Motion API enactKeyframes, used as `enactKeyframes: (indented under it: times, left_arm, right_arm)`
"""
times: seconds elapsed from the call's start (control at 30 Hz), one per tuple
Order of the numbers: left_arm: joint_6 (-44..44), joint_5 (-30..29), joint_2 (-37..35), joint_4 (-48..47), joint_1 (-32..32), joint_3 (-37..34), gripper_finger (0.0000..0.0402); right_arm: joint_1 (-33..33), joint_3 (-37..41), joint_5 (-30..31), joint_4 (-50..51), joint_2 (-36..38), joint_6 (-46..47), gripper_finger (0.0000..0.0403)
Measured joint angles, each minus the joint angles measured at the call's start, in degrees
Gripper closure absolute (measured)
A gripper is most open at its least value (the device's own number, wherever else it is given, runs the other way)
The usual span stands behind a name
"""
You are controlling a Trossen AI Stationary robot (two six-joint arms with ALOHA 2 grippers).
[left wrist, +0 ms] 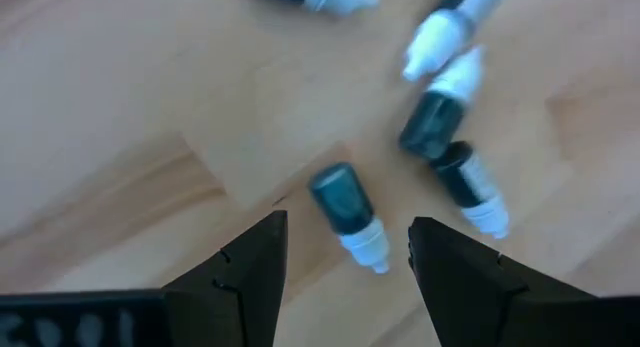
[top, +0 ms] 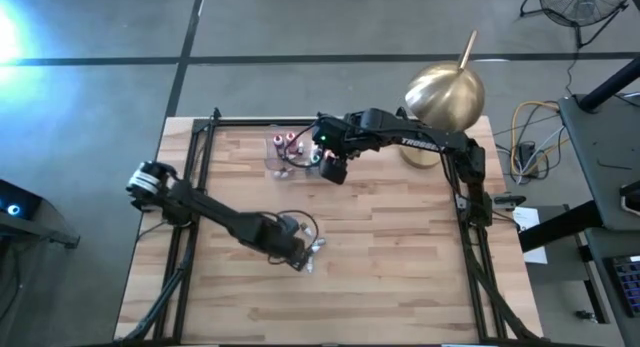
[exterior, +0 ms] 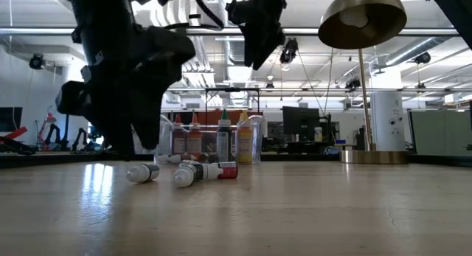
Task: Pick & Place food coloring
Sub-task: Put the small dark green food coloring bottle into the transparent bin
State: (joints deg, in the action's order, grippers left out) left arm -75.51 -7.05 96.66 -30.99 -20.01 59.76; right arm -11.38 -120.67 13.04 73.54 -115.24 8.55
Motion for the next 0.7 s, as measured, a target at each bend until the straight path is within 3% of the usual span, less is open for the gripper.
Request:
enactKeyframes:
  times: [0.2,0.43,0.7]
  left_arm:
    - [-5.47,0.30,6.63,-9.82,-0.50,10.52,0.0219]
    - [-12.41,3.06,7.77,-10.37,-0.78,10.37,0.0219]
    - [-12.98,3.37,11.02,-9.46,-0.77,10.39,0.0227]
  right_arm:
    - [0.00,2.50,0.13,-0.04,0.00,-1.60,0.0170]
    - [0.00,4.76,0.15,0.01,0.16,-1.74,0.0170]
    - [-0.02,4.97,0.46,-1.90,0.39,-2.29,0.0170]
